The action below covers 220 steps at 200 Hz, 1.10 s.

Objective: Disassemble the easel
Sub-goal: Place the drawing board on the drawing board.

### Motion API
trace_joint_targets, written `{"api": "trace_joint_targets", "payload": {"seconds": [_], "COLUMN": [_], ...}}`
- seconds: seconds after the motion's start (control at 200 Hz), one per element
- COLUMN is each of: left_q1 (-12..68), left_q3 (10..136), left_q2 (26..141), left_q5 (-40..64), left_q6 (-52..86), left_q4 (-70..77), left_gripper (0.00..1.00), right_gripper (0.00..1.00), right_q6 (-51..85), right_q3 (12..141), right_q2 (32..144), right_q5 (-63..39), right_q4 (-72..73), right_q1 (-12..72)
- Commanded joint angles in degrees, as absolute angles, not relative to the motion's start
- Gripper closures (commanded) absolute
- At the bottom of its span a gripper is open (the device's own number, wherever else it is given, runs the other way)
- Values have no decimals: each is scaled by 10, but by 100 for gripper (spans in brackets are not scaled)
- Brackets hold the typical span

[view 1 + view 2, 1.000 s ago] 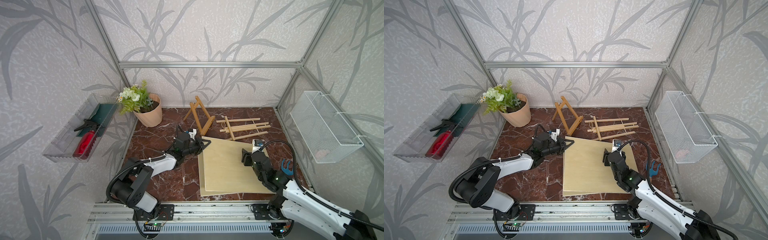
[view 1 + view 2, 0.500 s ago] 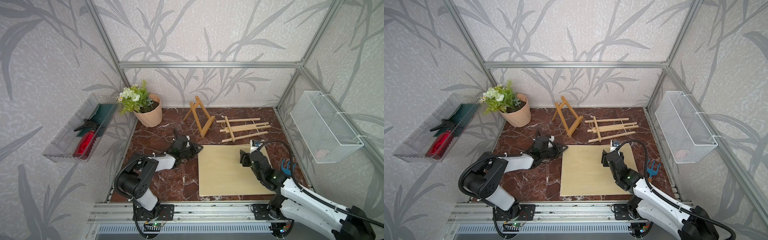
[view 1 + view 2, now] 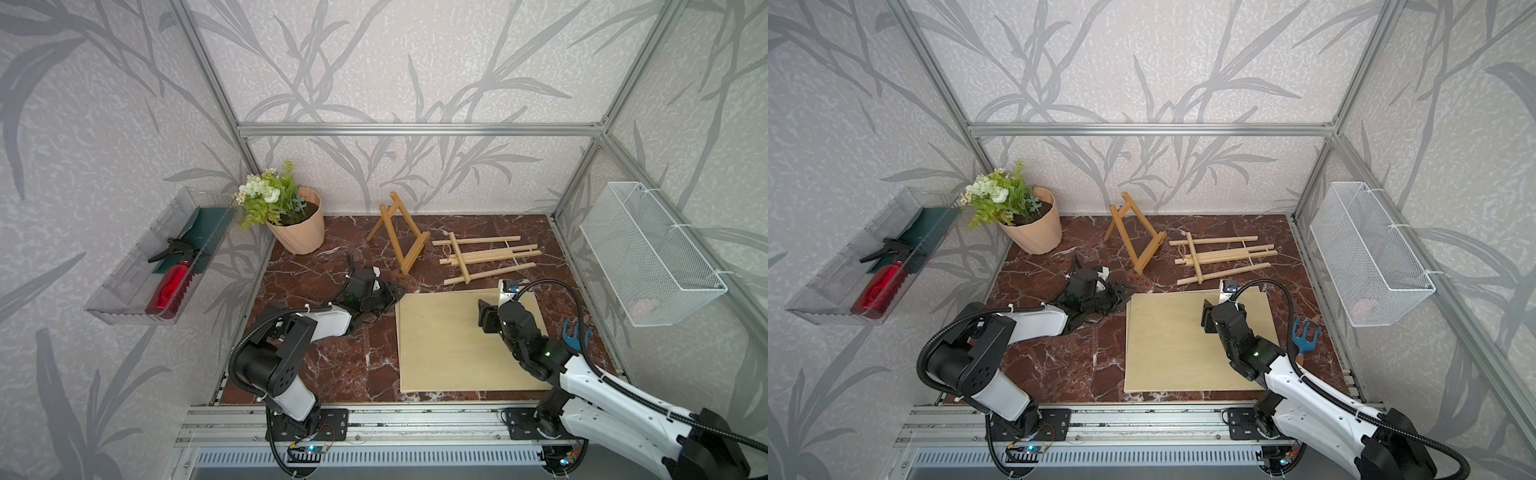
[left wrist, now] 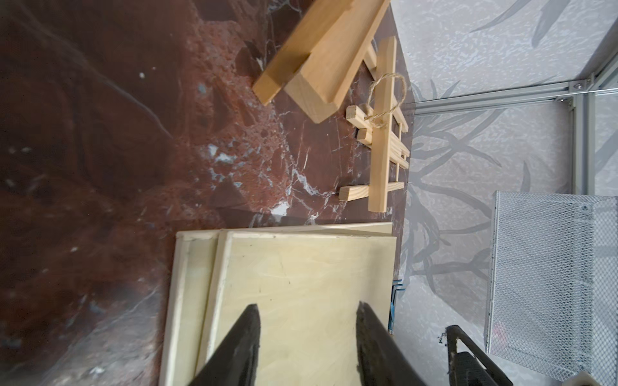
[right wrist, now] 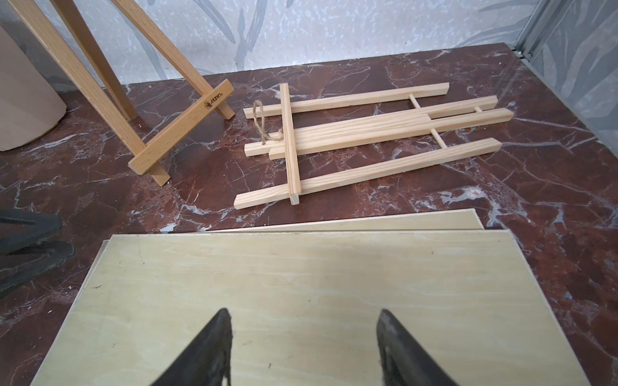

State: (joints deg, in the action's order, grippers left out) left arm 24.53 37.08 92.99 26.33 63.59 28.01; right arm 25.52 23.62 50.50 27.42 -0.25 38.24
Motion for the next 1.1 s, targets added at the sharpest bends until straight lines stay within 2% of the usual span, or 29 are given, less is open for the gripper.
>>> {"api": "trace_joint_targets", "payload": {"seconds": [0.0,0.255,0.325,0.35,0.375,0.415,0.55,0.675,0.825,0.955,1.095], "left_q1": [234,231,232,234,235,240,279,305,308,308,308], "left_q3": [385,380,372,368,365,359,345,326,286,237,204], "left_q2": [930,873,843,829,813,784,655,539,426,350,296], "left_q5": [276,262,250,243,234,216,106,29,-34,-68,-78], "left_q6": [638,611,598,593,587,574,517,491,479,456,439], "left_q4": [305,269,252,244,232,206,74,-30,-145,-179,-172], "left_gripper": [51,30,27,22,15,10,3,1,1,1,1], "right_gripper": [32,32,32,32,32,32,31,31,30,29,29], "right_q6": [261,262,262,261,261,260,257,253,230,208,192], "right_q3": [248,249,248,247,247,246,243,239,215,193,214], "right_q2": [506,514,515,515,515,515,516,520,504,509,562], "right_q5": [273,261,260,260,261,260,255,241,151,75,-14], "right_q4": [9,15,16,16,17,18,27,42,113,185,204], "right_q1": [380,380,380,380,380,380,380,379,379,379,379]}}
